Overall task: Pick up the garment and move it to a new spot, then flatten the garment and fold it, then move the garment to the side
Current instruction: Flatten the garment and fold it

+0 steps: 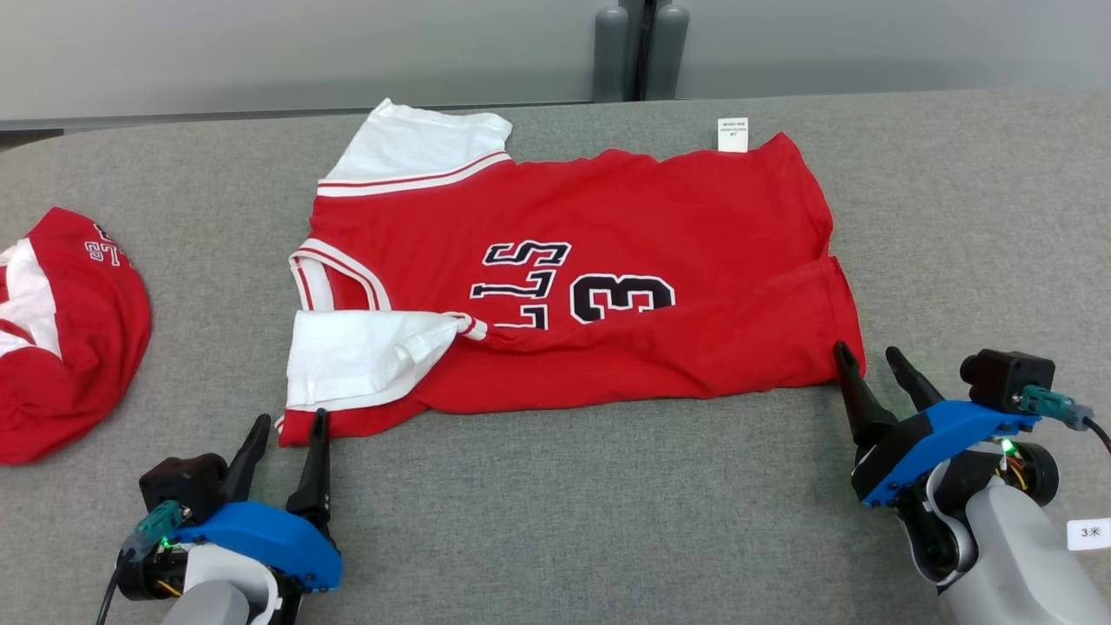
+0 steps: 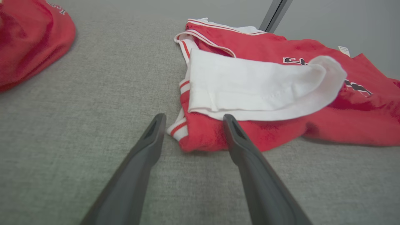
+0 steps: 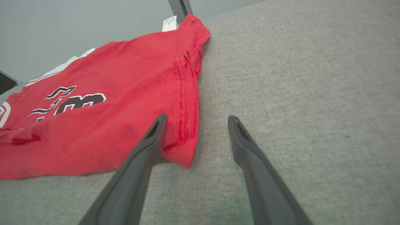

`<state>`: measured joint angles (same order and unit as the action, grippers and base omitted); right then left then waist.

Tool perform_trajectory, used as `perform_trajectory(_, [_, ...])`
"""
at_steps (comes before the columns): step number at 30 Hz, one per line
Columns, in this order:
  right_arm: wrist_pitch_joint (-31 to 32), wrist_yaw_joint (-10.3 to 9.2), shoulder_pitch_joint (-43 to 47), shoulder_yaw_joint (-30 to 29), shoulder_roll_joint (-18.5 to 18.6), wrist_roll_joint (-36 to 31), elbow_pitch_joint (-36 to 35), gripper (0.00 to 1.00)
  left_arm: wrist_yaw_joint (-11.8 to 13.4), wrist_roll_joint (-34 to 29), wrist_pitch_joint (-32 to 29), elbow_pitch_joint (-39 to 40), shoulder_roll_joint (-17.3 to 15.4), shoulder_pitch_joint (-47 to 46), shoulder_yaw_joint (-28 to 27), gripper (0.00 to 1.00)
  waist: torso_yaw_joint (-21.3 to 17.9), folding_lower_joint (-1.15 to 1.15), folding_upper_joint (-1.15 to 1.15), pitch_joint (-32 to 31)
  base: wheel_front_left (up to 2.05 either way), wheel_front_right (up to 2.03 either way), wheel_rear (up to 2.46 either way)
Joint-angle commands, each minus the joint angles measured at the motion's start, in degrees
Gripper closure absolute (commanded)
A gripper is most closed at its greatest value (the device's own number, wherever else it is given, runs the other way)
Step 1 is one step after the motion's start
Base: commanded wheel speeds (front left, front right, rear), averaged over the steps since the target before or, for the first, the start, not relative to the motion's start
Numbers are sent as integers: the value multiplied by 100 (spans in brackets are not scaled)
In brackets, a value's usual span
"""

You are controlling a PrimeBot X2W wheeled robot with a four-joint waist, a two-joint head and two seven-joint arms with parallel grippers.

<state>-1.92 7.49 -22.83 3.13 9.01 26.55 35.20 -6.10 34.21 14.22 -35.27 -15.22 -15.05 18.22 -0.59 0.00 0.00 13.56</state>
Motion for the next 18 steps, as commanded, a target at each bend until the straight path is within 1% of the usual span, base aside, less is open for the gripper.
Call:
perform_trajectory(1, [-41,1,-73,12,-11,-87,54,0,-30,6,11,-58,-4,-125,22,0,3,0,0,12,0,0,0])
perform_trajectory(6, [-97,1,-238,69,-31,-273,406,0,-71,47,21,-434,41,-295,117,0,15,0,0,55,0,0,0])
perform_trajectory(9, [-126,1,-302,117,-89,-228,559,0,-94,86,16,-621,84,-308,200,0,28,0,0,55,0,0,0])
perform_trajectory(10, [-117,1,-311,166,-109,-197,591,53,-104,104,17,-671,94,-328,225,31,33,0,0,55,0,0,0])
perform_trajectory(11, [-119,1,-312,206,-122,-155,620,69,-111,120,13,-704,108,-344,241,55,37,0,0,52,0,0,0])
perform_trajectory(12, [-146,1,-321,239,-131,-98,638,100,-119,125,18,-734,121,-357,255,81,41,0,0,47,0,0,0])
perform_trajectory(13, [-165,1,-332,267,-136,-66,655,100,-116,146,25,-763,133,-368,271,100,48,0,0,35,0,0,0])
perform_trajectory(18, [-333,1,-267,386,-150,177,706,100,-135,215,74,-738,130,-321,306,100,55,0,0,-133,0,0,0])
